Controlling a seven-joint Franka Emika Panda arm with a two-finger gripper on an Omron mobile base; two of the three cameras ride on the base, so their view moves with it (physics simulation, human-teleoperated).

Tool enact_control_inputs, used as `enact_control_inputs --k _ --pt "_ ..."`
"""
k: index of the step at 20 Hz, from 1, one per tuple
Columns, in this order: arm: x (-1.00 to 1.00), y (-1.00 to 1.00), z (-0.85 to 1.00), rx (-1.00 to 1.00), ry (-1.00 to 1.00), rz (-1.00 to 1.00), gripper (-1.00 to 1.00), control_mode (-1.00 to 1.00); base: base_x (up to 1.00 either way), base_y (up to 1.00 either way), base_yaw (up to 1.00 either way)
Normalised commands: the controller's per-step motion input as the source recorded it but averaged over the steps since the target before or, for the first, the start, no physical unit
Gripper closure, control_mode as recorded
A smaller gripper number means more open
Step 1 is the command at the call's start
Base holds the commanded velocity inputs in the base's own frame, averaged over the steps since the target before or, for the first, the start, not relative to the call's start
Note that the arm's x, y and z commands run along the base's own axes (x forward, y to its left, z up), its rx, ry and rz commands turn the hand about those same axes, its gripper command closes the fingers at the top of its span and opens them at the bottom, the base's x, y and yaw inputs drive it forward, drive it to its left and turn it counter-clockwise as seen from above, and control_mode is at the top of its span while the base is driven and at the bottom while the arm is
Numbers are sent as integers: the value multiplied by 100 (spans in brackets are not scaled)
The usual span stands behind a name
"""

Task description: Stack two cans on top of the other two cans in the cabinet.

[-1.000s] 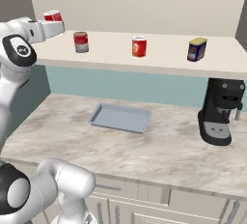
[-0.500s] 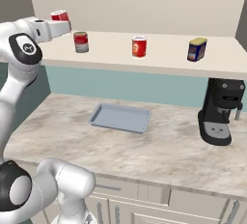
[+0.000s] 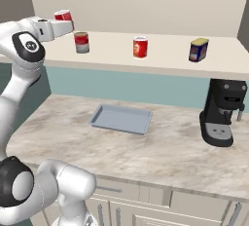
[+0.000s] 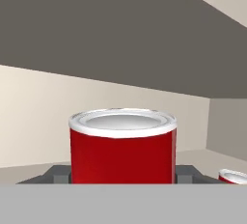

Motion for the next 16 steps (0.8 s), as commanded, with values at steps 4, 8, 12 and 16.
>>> enact_control_inputs --k 4,8,12,16 --pt "8 -10 0 3 2 -2 100 -100 0 0 0" --pt "9 -11 -1 4 4 -2 100 -100 0 0 0" --pt "7 -5 -1 4 2 -1 100 -100 0 0 0" --pt "7 0 -2 2 0 0 100 -100 0 0 0"
